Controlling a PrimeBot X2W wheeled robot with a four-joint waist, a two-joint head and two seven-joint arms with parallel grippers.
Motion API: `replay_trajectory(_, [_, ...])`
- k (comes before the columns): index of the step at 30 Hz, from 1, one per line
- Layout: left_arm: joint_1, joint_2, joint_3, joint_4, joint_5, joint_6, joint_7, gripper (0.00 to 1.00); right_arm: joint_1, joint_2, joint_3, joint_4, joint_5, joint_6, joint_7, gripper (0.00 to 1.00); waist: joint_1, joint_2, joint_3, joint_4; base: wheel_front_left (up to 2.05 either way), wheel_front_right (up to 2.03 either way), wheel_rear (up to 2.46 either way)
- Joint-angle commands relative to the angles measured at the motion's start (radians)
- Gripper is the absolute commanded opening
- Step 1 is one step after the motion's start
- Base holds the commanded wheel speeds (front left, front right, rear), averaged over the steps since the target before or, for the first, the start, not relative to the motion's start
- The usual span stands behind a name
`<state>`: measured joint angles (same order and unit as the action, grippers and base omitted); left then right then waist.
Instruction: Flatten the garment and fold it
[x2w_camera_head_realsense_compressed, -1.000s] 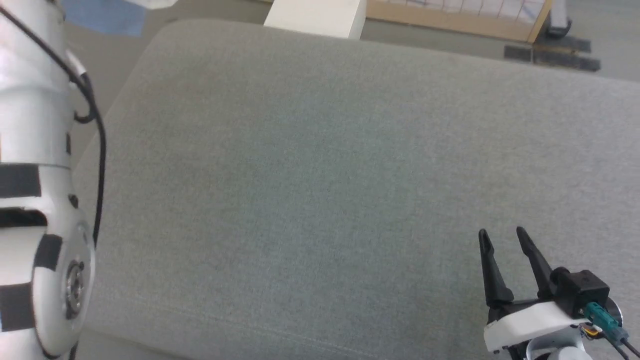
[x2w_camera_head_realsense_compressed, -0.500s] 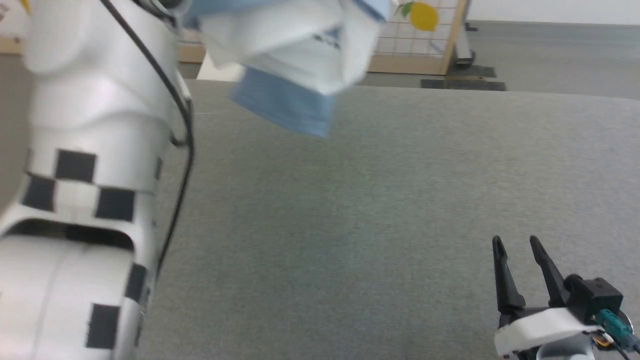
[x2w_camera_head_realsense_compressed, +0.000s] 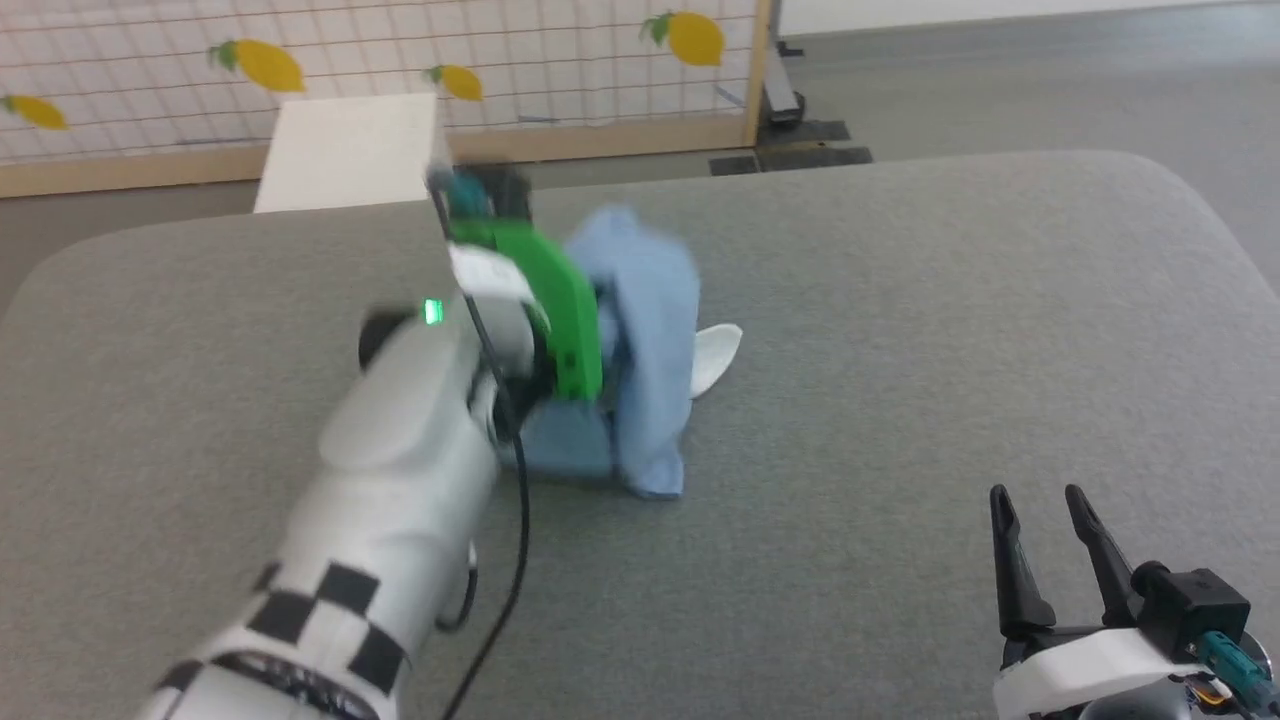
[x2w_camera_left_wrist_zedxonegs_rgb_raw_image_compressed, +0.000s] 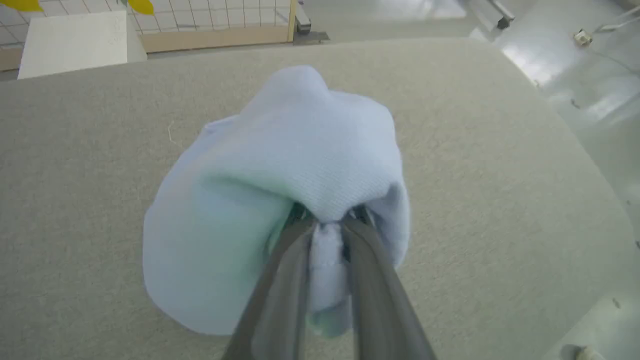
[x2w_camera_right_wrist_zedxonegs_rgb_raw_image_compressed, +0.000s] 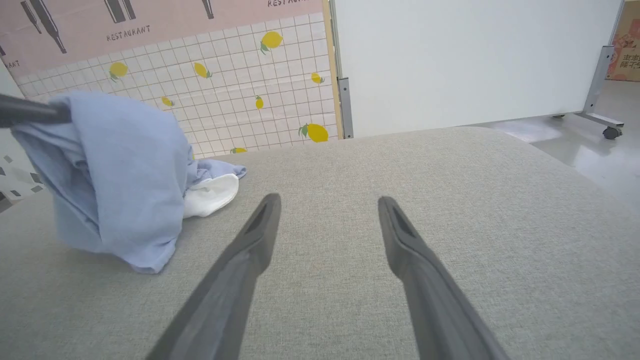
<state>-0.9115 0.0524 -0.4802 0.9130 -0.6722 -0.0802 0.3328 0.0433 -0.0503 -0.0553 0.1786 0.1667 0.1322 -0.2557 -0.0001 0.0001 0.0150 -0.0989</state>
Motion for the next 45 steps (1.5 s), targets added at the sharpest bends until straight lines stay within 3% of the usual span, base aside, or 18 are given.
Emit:
replay_trajectory(1, [0.041, -0.001, -0.025, 0.025, 0.007, 0.003, 0.025, 0.0, -0.008, 0.0, 0.001, -0.004, -0.003, -0.002, -0.006, 1.0, 0.0001, -0.0001, 0.03, -0.042, 0.0, 0.0, 0.0])
replay_trajectory(9, [0.184, -0.002, -0.135, 0.093, -0.044, 0.034, 0.174, 0.0, -0.014, 0.0, -0.018, -0.012, 0.003, -0.002, -0.006, 1.0, 0.0001, -0.0001, 0.064, -0.055, 0.0, 0.0, 0.0])
replay_trajectory(10, [0.189, -0.002, -0.146, 0.091, -0.051, 0.038, 0.188, 0.58, -0.015, 0.0, -0.019, -0.012, 0.003, -0.002, -0.006, 1.0, 0.0001, -0.0001, 0.066, -0.051, 0.0, 0.0, 0.0])
replay_trajectory(11, [0.188, -0.002, -0.152, 0.089, -0.055, 0.043, 0.197, 1.0, -0.017, 0.0, -0.02, -0.012, 0.004, -0.002, -0.006, 1.0, 0.0001, -0.0001, 0.067, -0.045, 0.0, 0.0, 0.0])
replay_trajectory(17, [0.135, -0.002, -0.114, 0.022, -0.126, 0.033, 0.185, 1.0, -0.01, 0.0, -0.032, -0.013, 0.007, -0.002, -0.006, 1.0, 0.0001, -0.0001, 0.046, 0.019, 0.0, 0.0, 0.0])
replay_trajectory(21, [0.093, -0.002, -0.036, -0.07, -0.244, 0.009, 0.178, 1.0, -0.001, 0.0, -0.042, -0.014, 0.008, -0.002, -0.006, 1.0, 0.0001, -0.0001, 0.02, 0.069, 0.0, 0.0, 0.0])
replay_trajectory(26, [0.047, 0.032, 0.096, -0.193, -0.318, 0.011, 0.051, 1.0, -0.002, 0.0, -0.053, -0.016, 0.016, -0.002, -0.006, 1.0, 0.0001, -0.0001, -0.015, 0.113, 0.0, 0.0, 0.0])
replay_trajectory(31, [0.079, 0.14, 0.162, -0.297, -0.24, 0.038, -0.18, 1.0, -0.013, 0.0, -0.048, -0.02, 0.009, -0.002, -0.006, 1.0, 0.0001, -0.0001, -0.041, 0.131, 0.0, 0.0, 0.0])
replay_trajectory(38, [0.263, 0.298, 0.168, -0.446, -0.052, 0.124, -0.45, 1.0, -0.026, 0.0, -0.056, -0.032, -0.025, -0.002, -0.006, 1.0, 0.0001, -0.0001, -0.047, 0.149, 0.0, 0.0, 0.0])
replay_trajectory(45, [0.517, 0.37, 0.186, -0.585, 0.056, 0.201, -0.582, 1.0, -0.028, 0.0, -0.054, -0.043, -0.045, -0.002, -0.006, 1.0, 0.0001, -0.0001, -0.043, 0.141, 0.0, 0.0, 0.0])
